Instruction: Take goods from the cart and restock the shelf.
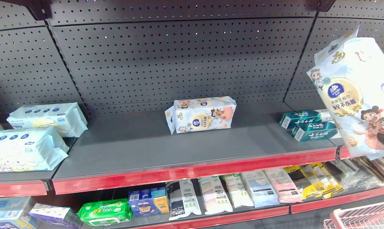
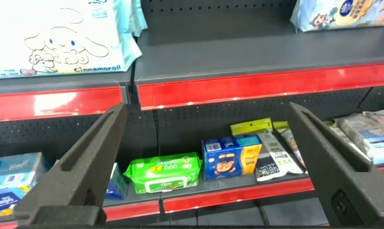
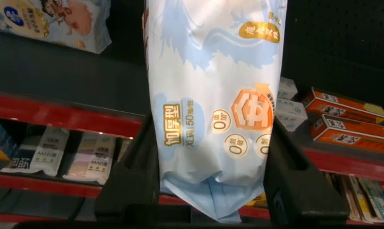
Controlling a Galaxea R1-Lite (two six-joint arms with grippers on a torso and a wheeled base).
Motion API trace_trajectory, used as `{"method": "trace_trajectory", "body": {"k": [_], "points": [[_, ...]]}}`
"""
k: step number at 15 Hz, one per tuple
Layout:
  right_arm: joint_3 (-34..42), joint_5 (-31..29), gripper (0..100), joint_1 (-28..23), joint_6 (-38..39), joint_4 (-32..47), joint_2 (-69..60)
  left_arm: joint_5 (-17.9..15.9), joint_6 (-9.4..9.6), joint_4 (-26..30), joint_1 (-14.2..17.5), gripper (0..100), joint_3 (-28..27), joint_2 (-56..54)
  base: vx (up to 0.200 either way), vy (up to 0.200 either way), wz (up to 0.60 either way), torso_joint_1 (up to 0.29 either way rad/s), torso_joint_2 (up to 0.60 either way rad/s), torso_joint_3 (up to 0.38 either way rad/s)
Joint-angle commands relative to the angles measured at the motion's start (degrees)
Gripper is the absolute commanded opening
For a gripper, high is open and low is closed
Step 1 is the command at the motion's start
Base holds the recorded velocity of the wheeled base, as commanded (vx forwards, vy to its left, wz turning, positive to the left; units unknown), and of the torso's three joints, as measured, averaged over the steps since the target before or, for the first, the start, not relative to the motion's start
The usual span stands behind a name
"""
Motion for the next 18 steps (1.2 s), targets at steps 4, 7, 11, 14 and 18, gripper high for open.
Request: {"method": "trace_trajectory", "body": {"k": [4,7,11,14,18], "points": [[3.94,-0.16,0,-1.25,0.12,0.58,-5.65,0.24,2.39,0.10,0.17,100,-1.92,1.00,0.000,0.000,0.00,0.000,0.00,0.000],[0.77,-1.65,0,-1.87,0.56,6.21,-7.23,-6.88,-4.81,0.45,-1.94,100,-20.82,23.94,0.000,0.000,0.00,0.000,0.00,0.000],[-2.13,-4.55,0,-1.87,0.38,7.35,-5.65,-10.83,-3.41,-8.51,-2.29,100,-25.30,43.46,0.000,0.000,0.00,0.000,0.00,0.000],[-0.11,-5.69,0,-1.43,1.26,7.44,-7.06,-12.06,-2.70,-15.37,-2.29,100,-28.99,62.44,0.000,0.000,0.00,0.000,0.00,0.000],[0.68,-1.47,0,-1.43,2.84,7.52,-5.13,-33.07,3.63,-29.78,-0.18,100,-34.80,80.02,0.000,0.000,0.00,0.000,0.00,0.000]]}}
